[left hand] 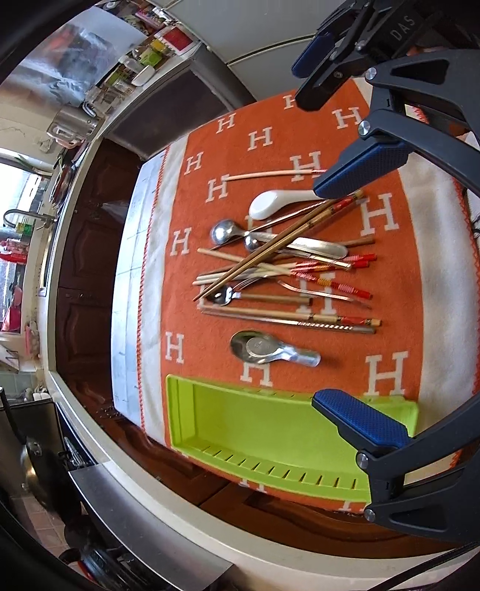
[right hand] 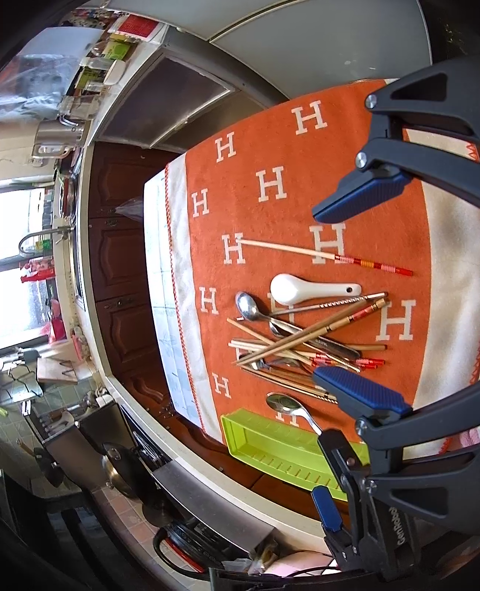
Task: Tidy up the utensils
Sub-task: 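Grasp a red-tipped chopstick with the right tool while the left tool grasps another chopstick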
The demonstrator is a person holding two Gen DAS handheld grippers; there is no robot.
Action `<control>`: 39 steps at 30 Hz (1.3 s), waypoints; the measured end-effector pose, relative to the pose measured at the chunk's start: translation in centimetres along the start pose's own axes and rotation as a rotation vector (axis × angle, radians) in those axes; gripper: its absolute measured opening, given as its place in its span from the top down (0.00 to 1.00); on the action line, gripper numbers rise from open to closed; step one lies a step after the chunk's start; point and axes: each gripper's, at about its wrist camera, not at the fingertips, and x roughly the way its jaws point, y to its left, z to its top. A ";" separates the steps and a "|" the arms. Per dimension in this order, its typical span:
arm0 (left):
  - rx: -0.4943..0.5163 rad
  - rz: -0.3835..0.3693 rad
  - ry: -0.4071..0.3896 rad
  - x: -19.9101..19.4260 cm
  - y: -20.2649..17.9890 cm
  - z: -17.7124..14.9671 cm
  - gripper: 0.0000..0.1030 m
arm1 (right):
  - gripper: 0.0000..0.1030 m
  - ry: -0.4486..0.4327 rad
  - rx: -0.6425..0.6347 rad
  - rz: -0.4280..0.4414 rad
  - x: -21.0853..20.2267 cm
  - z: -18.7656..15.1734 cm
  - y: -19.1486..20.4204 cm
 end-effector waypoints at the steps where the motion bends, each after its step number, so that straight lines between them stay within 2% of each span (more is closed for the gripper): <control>1: -0.011 0.005 -0.006 0.0 0.4 0.4 0.01 | 0.22 0.003 0.008 -0.002 0.2 0.2 -0.4; 6: -0.050 0.012 0.004 1.2 2.7 2.3 0.01 | 0.22 0.035 0.053 -0.002 1.7 1.4 -2.5; 9: -0.030 0.035 0.012 2.3 3.0 2.7 0.02 | 0.22 0.053 0.069 -0.005 3.0 2.0 -3.5; 12: -0.021 0.043 0.036 3.5 3.3 2.8 0.09 | 0.22 0.066 0.059 -0.028 4.4 2.4 -4.1; 15: -0.032 -0.006 0.084 5.0 3.3 2.7 0.15 | 0.23 0.096 0.040 -0.035 6.3 2.6 -4.5; 17: -0.027 -0.038 0.111 6.1 2.8 2.6 0.28 | 0.31 0.122 0.029 -0.043 7.6 2.6 -4.7; 21: -0.053 -0.122 0.165 8.1 2.0 2.4 0.42 | 0.41 0.193 0.019 -0.049 10.7 2.1 -5.0; 22: -0.065 -0.145 0.184 8.7 1.8 2.5 0.49 | 0.45 0.207 0.016 -0.052 11.3 2.0 -5.0; 24: -0.090 -0.188 0.216 9.9 1.4 2.6 0.58 | 0.51 0.233 0.007 -0.057 12.5 1.6 -5.0; 29: -0.153 -0.259 0.265 12.5 0.1 3.3 0.73 | 0.58 0.275 -0.040 -0.100 14.8 0.4 -4.7; 32: -0.179 -0.269 0.286 13.8 -0.7 3.8 0.80 | 0.60 0.237 -0.114 -0.148 14.9 -0.2 -3.8; 33: -0.193 -0.271 0.298 14.4 -1.0 3.9 0.85 | 0.63 0.218 -0.134 -0.149 14.8 -0.4 -3.5; 35: -0.210 -0.284 0.312 15.2 -1.5 4.2 0.86 | 0.81 0.206 -0.149 -0.129 14.6 -0.7 -3.1; 39: -0.234 -0.271 0.329 16.0 -1.8 4.4 0.88 | 0.87 0.208 -0.134 -0.111 14.2 -0.9 -3.4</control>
